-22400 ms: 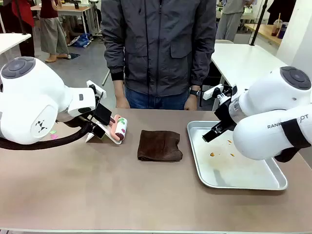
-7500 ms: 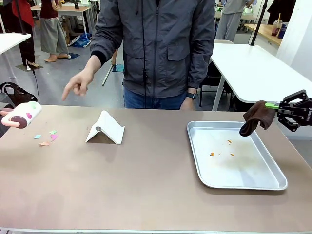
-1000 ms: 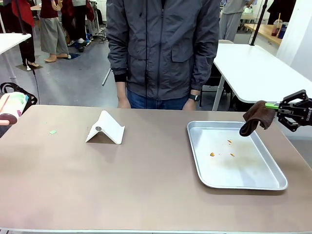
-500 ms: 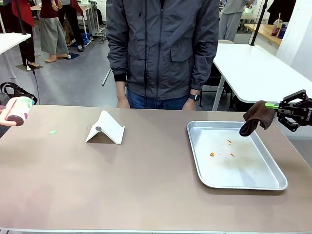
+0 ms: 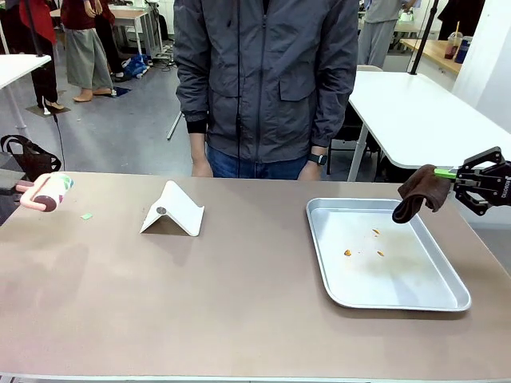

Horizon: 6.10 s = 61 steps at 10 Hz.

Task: Clean the surface of the table.
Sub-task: If a person points to the right, clean the right side of the table with your right hand, and if they point to the left, clean the left side with your left hand, then clean the area not pointed to by the person.

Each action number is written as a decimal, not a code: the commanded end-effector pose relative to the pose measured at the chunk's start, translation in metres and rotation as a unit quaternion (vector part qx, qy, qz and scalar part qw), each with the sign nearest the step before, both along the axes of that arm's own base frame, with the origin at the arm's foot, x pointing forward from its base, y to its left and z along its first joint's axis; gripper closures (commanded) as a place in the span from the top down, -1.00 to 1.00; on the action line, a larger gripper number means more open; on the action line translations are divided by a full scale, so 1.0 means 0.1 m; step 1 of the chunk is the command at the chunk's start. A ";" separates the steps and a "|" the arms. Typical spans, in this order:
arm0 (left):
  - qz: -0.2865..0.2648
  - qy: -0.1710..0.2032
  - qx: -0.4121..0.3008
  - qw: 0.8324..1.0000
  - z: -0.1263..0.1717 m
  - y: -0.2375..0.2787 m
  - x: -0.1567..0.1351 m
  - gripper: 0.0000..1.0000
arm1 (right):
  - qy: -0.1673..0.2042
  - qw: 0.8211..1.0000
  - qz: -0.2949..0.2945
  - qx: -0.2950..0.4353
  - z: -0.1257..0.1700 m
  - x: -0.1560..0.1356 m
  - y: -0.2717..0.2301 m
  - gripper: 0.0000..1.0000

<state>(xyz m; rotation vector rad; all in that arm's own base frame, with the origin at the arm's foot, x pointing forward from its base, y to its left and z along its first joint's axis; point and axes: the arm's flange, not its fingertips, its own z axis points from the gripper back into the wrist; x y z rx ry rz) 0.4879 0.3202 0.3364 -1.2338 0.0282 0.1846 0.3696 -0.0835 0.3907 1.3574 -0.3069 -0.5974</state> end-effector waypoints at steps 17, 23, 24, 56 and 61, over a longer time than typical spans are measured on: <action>-0.001 -0.012 0.096 0.995 -0.50 -0.18 0.31 -0.55 | -0.005 1.000 0.002 0.001 0.04 -0.01 0.01 -1.00; -0.037 0.016 0.097 0.994 -0.41 -0.70 0.70 -0.55 | -0.005 1.000 0.002 0.001 0.04 -0.01 0.01 -1.00; -0.036 0.005 0.088 0.995 -0.37 -0.77 0.75 -0.55 | -0.005 1.000 0.002 0.001 0.04 -0.01 0.01 -1.00; -0.096 -0.071 -0.108 0.987 0.51 -0.48 -1.39 -0.55 | -0.024 0.998 0.042 -0.046 0.09 0.02 0.06 -0.82; -0.096 -0.071 -0.108 0.987 0.51 -0.48 -1.39 -0.55 | -0.161 0.893 0.207 -0.367 0.21 0.37 0.39 -0.82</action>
